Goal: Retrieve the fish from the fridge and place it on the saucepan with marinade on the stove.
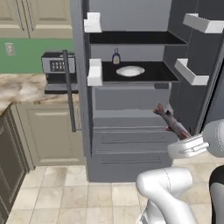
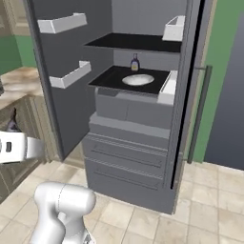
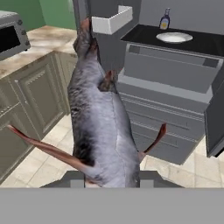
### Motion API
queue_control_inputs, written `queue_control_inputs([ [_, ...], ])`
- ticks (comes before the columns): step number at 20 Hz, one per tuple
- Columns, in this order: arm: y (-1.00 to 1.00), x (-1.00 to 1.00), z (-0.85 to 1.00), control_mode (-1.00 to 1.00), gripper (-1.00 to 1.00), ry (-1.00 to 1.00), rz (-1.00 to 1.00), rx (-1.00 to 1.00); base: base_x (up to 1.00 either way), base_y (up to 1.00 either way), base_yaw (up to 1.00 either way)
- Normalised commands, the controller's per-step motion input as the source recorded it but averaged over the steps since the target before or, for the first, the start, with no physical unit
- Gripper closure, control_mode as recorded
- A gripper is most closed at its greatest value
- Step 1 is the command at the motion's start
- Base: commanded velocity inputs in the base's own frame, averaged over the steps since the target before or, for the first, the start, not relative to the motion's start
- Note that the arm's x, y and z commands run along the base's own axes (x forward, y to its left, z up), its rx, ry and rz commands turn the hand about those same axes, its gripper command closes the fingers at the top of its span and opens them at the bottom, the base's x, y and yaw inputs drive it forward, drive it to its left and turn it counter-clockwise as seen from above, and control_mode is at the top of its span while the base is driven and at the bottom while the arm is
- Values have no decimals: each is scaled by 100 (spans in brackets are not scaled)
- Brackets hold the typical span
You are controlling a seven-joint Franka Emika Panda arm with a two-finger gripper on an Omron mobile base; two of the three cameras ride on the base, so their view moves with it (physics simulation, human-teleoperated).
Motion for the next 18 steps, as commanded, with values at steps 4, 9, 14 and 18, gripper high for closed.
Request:
queue_control_inputs([
  [4, 0, 0, 0, 100, 100, 0, 0, 0, -48, 1, 29],
  [9, 0, 0, 0, 100, 100, 0, 0, 0, -39, 15, 28],
  [14, 0, 0, 0, 100, 100, 0, 0, 0, -44, 20, 34],
  [18, 0, 0, 0, 100, 100, 0, 0, 0, -41, 16, 34],
])
